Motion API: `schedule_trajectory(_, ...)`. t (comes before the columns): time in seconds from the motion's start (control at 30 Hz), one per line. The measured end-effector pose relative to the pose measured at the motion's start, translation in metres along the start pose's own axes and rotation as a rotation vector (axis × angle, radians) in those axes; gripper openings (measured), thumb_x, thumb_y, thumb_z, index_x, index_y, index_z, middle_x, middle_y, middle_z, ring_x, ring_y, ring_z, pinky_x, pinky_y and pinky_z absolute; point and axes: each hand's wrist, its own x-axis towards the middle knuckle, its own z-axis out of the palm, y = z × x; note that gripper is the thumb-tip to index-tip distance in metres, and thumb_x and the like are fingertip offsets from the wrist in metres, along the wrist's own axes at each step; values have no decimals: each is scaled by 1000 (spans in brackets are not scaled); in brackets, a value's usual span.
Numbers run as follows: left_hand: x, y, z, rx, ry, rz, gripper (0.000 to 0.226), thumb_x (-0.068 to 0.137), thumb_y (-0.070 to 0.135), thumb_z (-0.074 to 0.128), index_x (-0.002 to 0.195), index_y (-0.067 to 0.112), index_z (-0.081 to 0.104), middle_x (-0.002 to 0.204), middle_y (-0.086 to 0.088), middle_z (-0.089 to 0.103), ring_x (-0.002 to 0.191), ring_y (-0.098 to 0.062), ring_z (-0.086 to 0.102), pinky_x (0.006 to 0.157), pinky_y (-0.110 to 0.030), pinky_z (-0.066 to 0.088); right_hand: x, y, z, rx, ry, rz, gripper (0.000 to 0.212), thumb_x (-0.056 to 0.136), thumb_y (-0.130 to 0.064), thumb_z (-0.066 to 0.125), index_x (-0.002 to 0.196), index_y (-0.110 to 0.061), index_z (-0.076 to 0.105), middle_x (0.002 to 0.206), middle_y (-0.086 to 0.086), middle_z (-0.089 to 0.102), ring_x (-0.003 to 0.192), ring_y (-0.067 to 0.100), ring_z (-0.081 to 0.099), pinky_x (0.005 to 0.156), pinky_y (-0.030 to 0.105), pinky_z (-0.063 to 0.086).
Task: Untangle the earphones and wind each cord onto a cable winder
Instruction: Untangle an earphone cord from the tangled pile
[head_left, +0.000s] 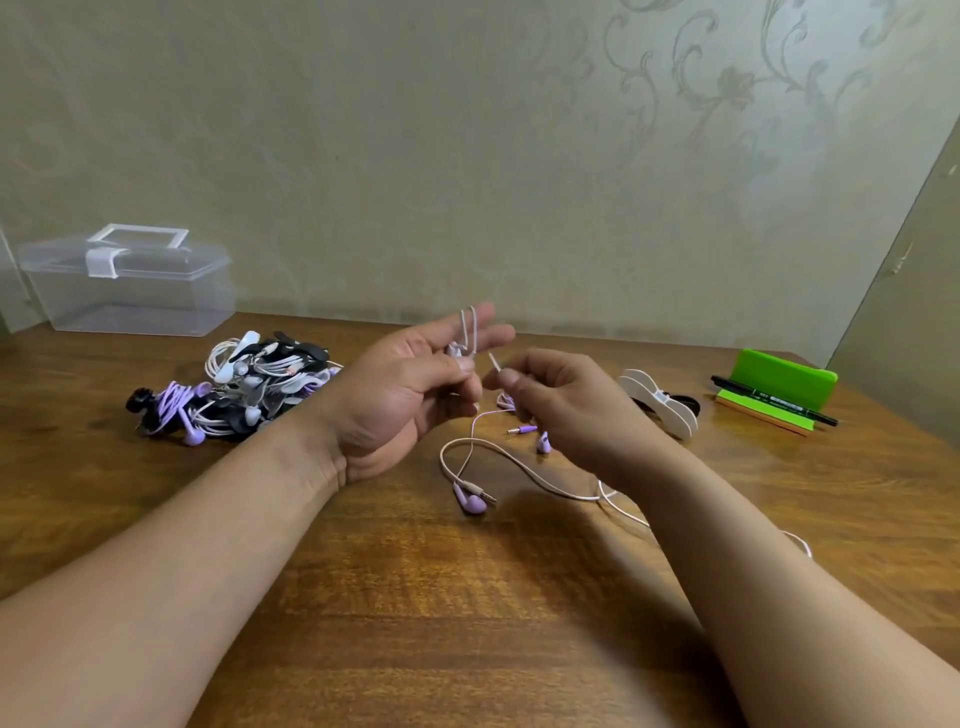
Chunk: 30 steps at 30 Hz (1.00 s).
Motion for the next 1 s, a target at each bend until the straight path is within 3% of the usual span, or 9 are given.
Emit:
schedule_trajectory(0.1,4,-4,-3,183,123,24,56,102,-11,42,150,18,49,144,-4,61,66,-8,54,66,-21,53,-2,-7,4,-136,-48,-2,20,106,-33,60,96,-26,76,68,-5,61,61,4,52,64,31,47)
schedule_trajectory(0.17,5,-8,-6,433,180,33,63,99,-14,43,153,19,45,143,-1,60,64,-4,57,69,-22,54,-4,-13,2,-200,-24,-30,20,103,-34,63,94,-23,76,69,0,65,61,8,53,64,39,52)
schedule_trajectory(0.27,3,-11,-10,771,133,32,66,99,-8,44,154,28,44,101,26,73,66,-5,57,78,-26,54,-5,-20,-4,-227,50,-89,25,101,-35,66,85,-16,72,68,7,65,55,13,49,55,32,45)
schedule_trajectory(0.33,1,-8,-10,877,54,20,63,100,-5,46,150,33,52,97,28,72,68,-9,57,75,-30,53,-7,-24,-10,-182,79,-97,28,100,-32,67,79,-15,68,57,-3,55,49,11,44,47,24,36)
schedule_trajectory(0.43,-4,0,-4,914,-57,-2,50,102,-1,48,139,28,62,112,13,75,73,-16,57,70,-32,51,-7,-23,-18,-142,91,-100,27,100,-31,68,76,-17,67,55,-10,51,49,6,40,48,21,31)
schedule_trajectory(0.57,-11,4,7,850,-159,-26,37,104,14,50,127,35,69,98,-20,71,69,-17,60,74,-39,55,-6,-22,-23,-97,74,-80,27,100,-32,68,79,-15,70,60,-7,64,48,2,47,47,19,35)
schedule_trajectory(0.67,-12,4,8,751,-194,-75,38,111,21,42,129,42,67,63,-12,62,69,-30,69,81,-42,56,-7,-22,-25,-76,42,-68,27,100,-30,68,81,-12,71,60,-8,66,47,1,50,44,14,35)
schedule_trajectory(0.73,-12,4,7,710,-225,-72,33,112,25,43,125,40,69,59,-1,63,69,-34,71,80,-40,59,-6,-22,-25,-58,35,-66,27,100,-30,68,81,-11,70,61,-7,66,47,1,48,44,14,34)
schedule_trajectory(1.0,-13,2,10,653,-234,-39,23,100,34,64,120,34,75,107,-38,67,56,-33,60,51,-19,49,-9,-26,-24,7,8,-69,27,100,-24,70,77,-10,66,58,-9,63,46,-1,49,46,10,35)
